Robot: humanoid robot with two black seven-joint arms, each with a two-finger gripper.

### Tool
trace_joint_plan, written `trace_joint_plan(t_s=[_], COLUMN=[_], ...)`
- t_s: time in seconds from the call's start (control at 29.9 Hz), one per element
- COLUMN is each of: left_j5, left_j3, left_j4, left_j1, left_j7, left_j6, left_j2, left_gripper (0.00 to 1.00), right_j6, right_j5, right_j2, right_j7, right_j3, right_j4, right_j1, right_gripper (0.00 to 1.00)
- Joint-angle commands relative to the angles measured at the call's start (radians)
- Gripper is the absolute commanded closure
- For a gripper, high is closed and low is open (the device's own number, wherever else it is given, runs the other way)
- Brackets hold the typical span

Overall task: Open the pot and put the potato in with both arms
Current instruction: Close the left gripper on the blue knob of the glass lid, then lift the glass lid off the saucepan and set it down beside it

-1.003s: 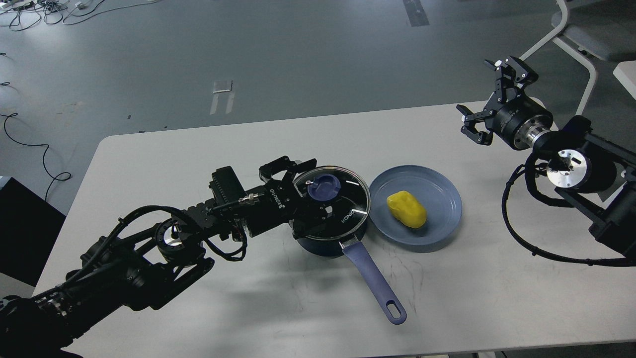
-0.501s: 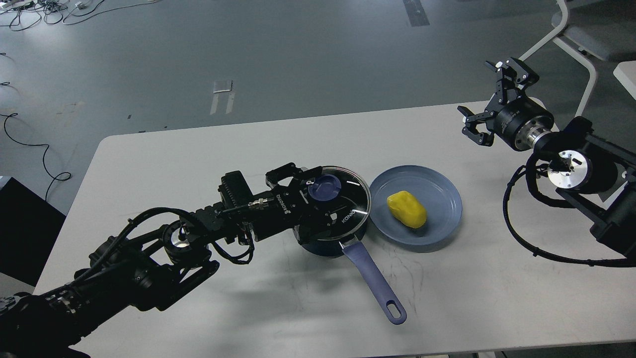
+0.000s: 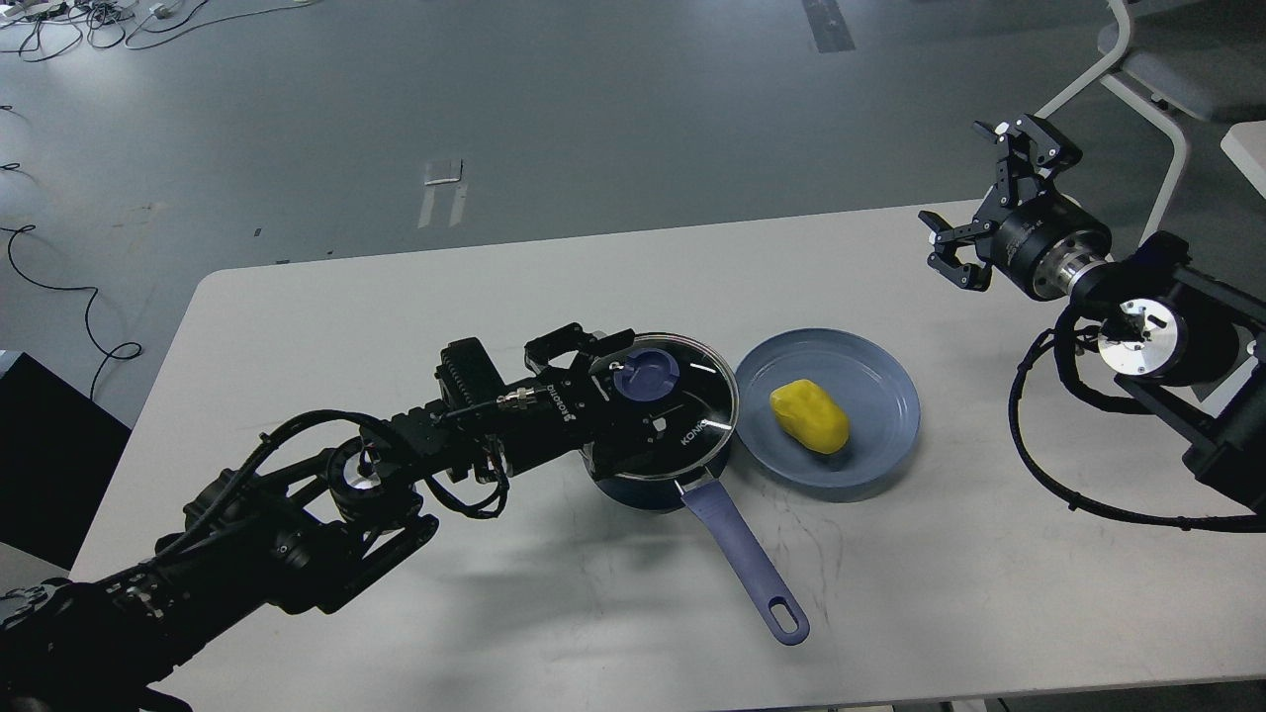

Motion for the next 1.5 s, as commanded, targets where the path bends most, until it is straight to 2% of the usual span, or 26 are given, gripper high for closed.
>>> trace_joint_plan(t_s=[0.0, 0.07, 0.1, 0.3, 0.57, 0.63, 0.7, 0.77, 0.9, 1.24, 1.47], left_j5=[-0.016, -0.017, -0.017, -0.019, -0.019, -0.019, -0.023, -0.042, -0.075, -0.190, -0.183], left_j3=[0.000, 0.000, 0.000, 0.034, 0.055, 0.055, 0.055, 0.055, 0.055, 0.055, 0.057], left_j4=[0.020, 0.022, 0.020, 0.019, 0.012, 0.011, 0.011, 0.011, 0.009, -0.029, -0.066], left_j1=[-0.009, -0.014, -0.015, -0.028, -0.032, -0.032, -0.032, -0.032, -0.037, -0.138, -0.166], left_j7=[0.000, 0.000, 0.000, 0.000, 0.000, 0.000, 0.000, 0.000, 0.000, 0.000, 0.000], left_j6=[0.000, 0.001, 0.001, 0.001, 0.003, 0.003, 0.003, 0.003, 0.003, 0.003, 0.010], left_j2=[-0.008, -0.008, -0.008, -0.008, -0.008, -0.008, -0.006, -0.006, -0.006, 0.026, 0.185], left_gripper=[0.03, 0.06, 0.14, 0.31, 0.41, 0.49, 0.69, 0.75, 0.75, 0.73, 0.73], right_j6=[0.001, 0.001, 0.001, 0.001, 0.001, 0.001, 0.001, 0.001, 0.001, 0.001, 0.001], right_j5=[-0.002, -0.002, -0.002, -0.002, -0.006, -0.006, -0.006, -0.006, -0.006, -0.011, -0.014], right_j2=[-0.001, -0.001, -0.001, -0.001, -0.001, -0.001, -0.001, 0.000, 0.000, 0.002, 0.005], right_j7=[0.000, 0.000, 0.000, 0.000, 0.000, 0.000, 0.000, 0.000, 0.000, 0.000, 0.000], right_j3=[0.000, 0.000, 0.000, -0.002, -0.002, -0.002, -0.002, -0.003, -0.003, -0.003, -0.003], right_j4=[0.000, 0.000, 0.000, 0.000, -0.002, -0.002, -0.002, -0.003, -0.003, -0.003, -0.002], right_j1=[-0.001, -0.006, -0.008, -0.011, -0.017, -0.018, -0.020, -0.024, -0.025, -0.020, -0.015], right_gripper=[0.00, 0.00, 0.00, 0.00, 0.00, 0.00, 0.00, 0.00, 0.00, 0.00, 0.00])
